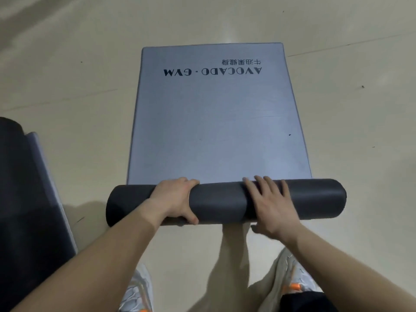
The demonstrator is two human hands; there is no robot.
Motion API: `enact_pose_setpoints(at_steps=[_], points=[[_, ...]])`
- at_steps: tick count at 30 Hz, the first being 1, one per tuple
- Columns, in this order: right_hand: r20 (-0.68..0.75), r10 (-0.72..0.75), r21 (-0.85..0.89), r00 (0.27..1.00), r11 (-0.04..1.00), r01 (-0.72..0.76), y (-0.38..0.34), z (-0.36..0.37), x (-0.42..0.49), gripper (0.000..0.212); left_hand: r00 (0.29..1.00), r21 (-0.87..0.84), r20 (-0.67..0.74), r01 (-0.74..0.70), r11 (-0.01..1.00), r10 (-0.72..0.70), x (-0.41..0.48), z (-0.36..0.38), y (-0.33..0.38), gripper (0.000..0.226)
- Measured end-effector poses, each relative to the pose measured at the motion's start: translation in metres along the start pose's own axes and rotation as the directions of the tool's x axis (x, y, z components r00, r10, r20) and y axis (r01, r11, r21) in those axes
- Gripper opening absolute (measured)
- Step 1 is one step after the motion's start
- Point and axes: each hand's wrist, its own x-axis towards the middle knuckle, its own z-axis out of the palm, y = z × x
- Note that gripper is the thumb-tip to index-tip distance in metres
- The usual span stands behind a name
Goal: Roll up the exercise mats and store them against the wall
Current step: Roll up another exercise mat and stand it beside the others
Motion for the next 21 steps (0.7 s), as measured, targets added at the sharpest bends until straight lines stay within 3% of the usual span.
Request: enact_pose_setpoints(at_steps=[2,4,5,7,8,10,12,15,17,21], points=[[-0.006,-0.009,-0.050,1.000,0.999,0.009,-0.012,0.010,-0.009,0.139,0.995,-0.076,0.103,0.026,0.997,-0.018,0.008,-0.014,-0.005,0.107],[0.012,-0.009,0.005,1.000,1.000,0.009,-0.009,0.006,0.005,0.142,0.994,-0.133,0.086,0.084,0.987,-0.073,0.009,-0.021,-0.008,0.109],[0.010,-0.013,0.054,1.000,0.998,0.012,-0.005,0.000,0.017,0.140,0.992,-0.142,-0.022,0.118,0.983,-0.123,0.005,-0.020,-0.007,0.104],[0.010,-0.027,0.129,1.000,0.991,0.025,0.006,-0.022,0.046,0.137,0.923,-0.085,-0.336,0.168,0.982,-0.187,-0.009,-0.004,0.001,0.086],[0.035,-0.037,0.154,0.999,0.988,0.031,0.011,-0.034,0.060,0.138,0.895,-0.052,-0.407,0.176,0.983,-0.182,-0.016,0.009,0.006,0.087],[0.092,-0.050,0.168,0.994,0.985,0.033,0.016,-0.048,0.075,0.140,0.913,0.014,-0.373,0.185,0.983,-0.166,-0.018,0.033,0.014,0.115],[0.020,-0.046,0.111,0.999,0.993,0.044,0.016,-0.043,0.076,0.132,0.916,0.092,-0.365,0.210,0.973,-0.163,-0.003,0.042,0.009,0.136],[-0.227,-0.013,-0.007,0.974,1.000,0.012,0.015,-0.008,0.061,0.126,0.883,0.109,-0.453,0.191,0.975,-0.122,0.027,0.029,-0.006,0.132],[-0.315,-0.013,-0.044,0.949,0.999,-0.001,0.019,0.000,0.069,0.123,0.883,0.122,-0.460,0.166,0.979,-0.092,0.041,0.013,-0.014,0.126],[-0.175,-0.053,-0.029,0.983,0.998,0.049,0.030,-0.047,0.098,0.108,0.937,0.073,-0.341,0.099,0.992,-0.069,0.060,-0.030,-0.026,0.120]])
